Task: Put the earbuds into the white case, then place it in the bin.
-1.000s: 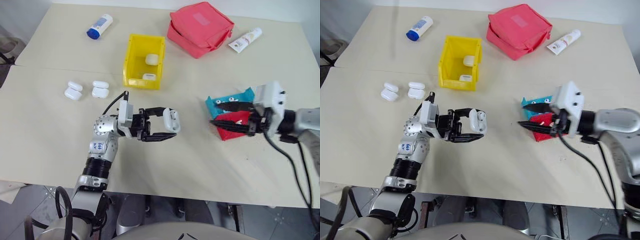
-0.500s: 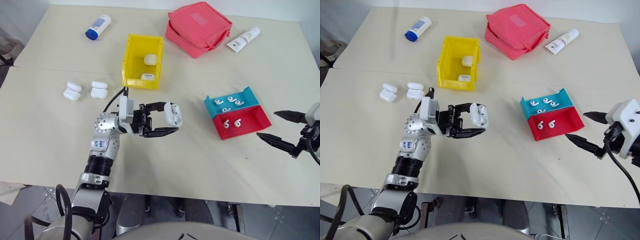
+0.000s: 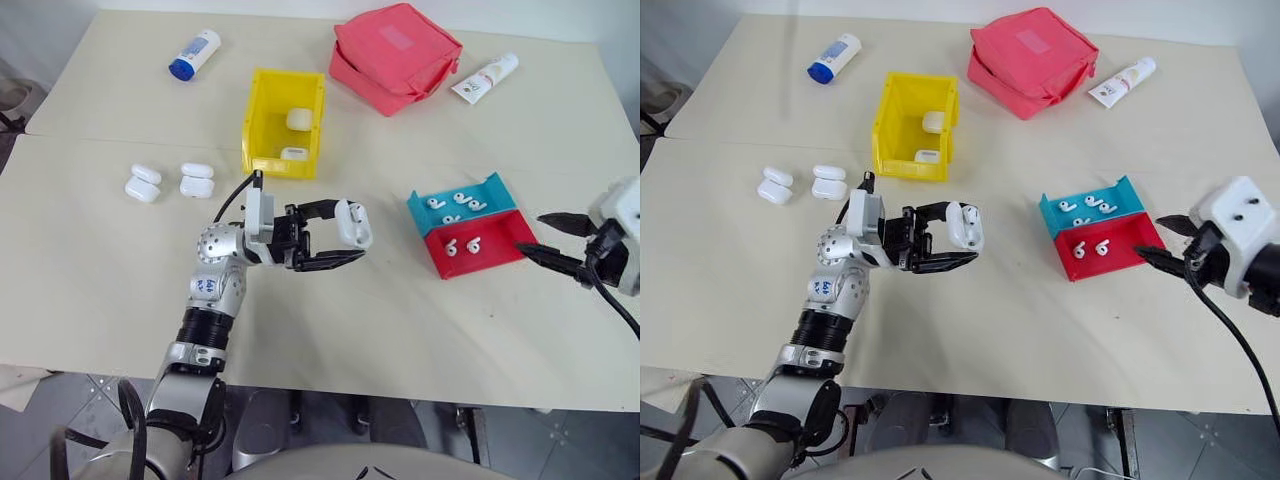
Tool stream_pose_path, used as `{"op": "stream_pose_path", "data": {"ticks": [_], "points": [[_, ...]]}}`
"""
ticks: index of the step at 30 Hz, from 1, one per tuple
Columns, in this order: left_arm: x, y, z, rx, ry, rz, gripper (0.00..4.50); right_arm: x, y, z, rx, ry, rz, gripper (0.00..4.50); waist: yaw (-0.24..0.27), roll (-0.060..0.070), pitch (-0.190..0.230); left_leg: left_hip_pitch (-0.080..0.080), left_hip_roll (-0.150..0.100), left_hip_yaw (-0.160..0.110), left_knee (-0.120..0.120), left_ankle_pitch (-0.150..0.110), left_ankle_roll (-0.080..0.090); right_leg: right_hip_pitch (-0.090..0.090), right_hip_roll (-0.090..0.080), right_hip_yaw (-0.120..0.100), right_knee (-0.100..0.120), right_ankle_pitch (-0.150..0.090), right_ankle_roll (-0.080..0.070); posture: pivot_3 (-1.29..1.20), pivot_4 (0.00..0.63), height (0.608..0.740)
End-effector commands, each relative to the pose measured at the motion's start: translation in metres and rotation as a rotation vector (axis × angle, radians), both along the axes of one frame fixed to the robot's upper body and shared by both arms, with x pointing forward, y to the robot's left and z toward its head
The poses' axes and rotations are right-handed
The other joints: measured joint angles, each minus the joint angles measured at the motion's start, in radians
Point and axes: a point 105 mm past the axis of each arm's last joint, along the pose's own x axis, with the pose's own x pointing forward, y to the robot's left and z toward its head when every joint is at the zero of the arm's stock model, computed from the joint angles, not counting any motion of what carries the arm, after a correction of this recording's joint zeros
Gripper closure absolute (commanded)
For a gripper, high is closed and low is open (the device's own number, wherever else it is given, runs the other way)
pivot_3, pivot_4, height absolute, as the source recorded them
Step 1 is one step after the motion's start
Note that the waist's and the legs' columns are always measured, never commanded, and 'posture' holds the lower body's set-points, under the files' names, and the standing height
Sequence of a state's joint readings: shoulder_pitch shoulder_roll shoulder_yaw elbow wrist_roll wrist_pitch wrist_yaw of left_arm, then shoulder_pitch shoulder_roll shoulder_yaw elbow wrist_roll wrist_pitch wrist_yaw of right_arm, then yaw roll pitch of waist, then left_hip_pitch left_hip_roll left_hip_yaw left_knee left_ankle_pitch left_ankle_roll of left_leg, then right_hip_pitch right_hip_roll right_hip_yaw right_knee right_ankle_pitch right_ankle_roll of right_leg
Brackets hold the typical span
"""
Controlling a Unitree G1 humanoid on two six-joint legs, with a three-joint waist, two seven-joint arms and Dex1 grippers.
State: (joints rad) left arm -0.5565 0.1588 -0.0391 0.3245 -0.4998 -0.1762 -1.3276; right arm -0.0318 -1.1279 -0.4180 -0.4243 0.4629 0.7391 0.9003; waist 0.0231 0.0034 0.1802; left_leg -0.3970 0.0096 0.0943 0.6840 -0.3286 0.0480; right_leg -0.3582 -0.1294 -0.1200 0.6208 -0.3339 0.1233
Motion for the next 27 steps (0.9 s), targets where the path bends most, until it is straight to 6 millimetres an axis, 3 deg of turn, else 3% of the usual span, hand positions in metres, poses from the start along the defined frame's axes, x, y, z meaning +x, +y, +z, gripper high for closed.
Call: {"op": "stream_pose_path", "data": {"ticks": [1,7,16,27], "points": [[-0.007,-0.004,0.005,-0.017,-0.043,-0.002,1.72,0.011,0.009,0.007,-0.039,0.038,0.005,1.97,-0.001,0.000,0.000,0.000,0.000,0.000,0.000,0.000,0.000,0.000,0.000,0.000,0.000,0.000,0.000,0.00,0.150,0.740],[-0.015,-0.006,0.005,-0.024,-0.050,0.001,1.72,0.045,0.019,0.001,-0.060,0.158,-0.050,1.97,-0.003,0.000,0.000,-0.001,0.000,-0.001,0.000,0.000,0.000,0.000,-0.001,0.000,0.000,0.000,0.000,0.00,0.150,0.740],[-0.021,-0.010,0.004,-0.042,-0.052,0.025,1.72,0.104,0.037,0.004,-0.153,0.157,-0.108,1.97,-0.005,0.000,0.000,-0.006,0.000,-0.001,0.002,0.000,0.000,-0.005,-0.001,-0.003,0.001,0.000,0.000,0.00,0.150,0.740],[-0.029,-0.008,0.000,-0.038,-0.052,0.030,1.72,0.131,0.037,0.000,-0.247,0.225,-0.121,1.97,-0.007,0.000,0.000,-0.008,0.000,0.000,0.002,0.000,0.000,-0.008,-0.001,-0.005,0.003,0.000,0.000,0.00,0.150,0.740]]}}
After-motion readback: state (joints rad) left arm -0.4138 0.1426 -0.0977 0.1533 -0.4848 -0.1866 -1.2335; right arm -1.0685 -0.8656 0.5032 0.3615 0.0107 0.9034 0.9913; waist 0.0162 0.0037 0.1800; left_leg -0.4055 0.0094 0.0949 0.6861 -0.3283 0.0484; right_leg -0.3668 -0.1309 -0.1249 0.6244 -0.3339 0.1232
